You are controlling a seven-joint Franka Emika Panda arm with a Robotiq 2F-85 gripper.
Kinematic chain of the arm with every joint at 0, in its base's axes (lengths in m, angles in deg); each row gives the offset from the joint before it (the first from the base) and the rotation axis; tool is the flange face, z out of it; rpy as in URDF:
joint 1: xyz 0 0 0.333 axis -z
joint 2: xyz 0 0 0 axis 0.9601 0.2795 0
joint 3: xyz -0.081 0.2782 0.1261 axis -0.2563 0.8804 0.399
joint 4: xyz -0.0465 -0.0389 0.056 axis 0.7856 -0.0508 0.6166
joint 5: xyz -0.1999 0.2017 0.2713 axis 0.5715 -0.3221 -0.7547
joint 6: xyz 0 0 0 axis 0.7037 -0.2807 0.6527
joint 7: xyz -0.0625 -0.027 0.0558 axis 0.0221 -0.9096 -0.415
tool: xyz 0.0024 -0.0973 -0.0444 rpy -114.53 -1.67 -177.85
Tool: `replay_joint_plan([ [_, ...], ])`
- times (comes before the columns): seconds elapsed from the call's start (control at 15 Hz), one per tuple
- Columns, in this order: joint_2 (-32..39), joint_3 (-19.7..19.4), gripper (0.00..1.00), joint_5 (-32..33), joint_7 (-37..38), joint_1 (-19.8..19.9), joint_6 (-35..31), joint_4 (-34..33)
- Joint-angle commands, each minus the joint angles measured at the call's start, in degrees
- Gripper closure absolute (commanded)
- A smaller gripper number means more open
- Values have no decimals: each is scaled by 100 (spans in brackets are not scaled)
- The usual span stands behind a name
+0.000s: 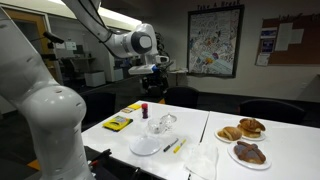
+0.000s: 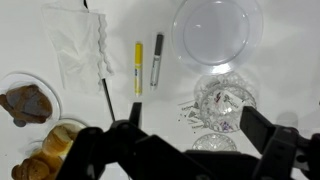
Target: Put the black marker on the white plate
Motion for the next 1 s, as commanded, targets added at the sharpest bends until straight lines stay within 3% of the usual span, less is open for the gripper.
replay_joint_plan([
  [0.0, -91, -65, 0, -121, 136, 218, -835, 591],
  [0.33, 229, -259, 0, -296, -12, 350, -1520, 915],
  [0.73, 873, -859, 0, -1706, -1414, -104, -1910, 804],
  [0.93, 1269, -856, 0, -1797, -1656, -32, -1913, 641],
])
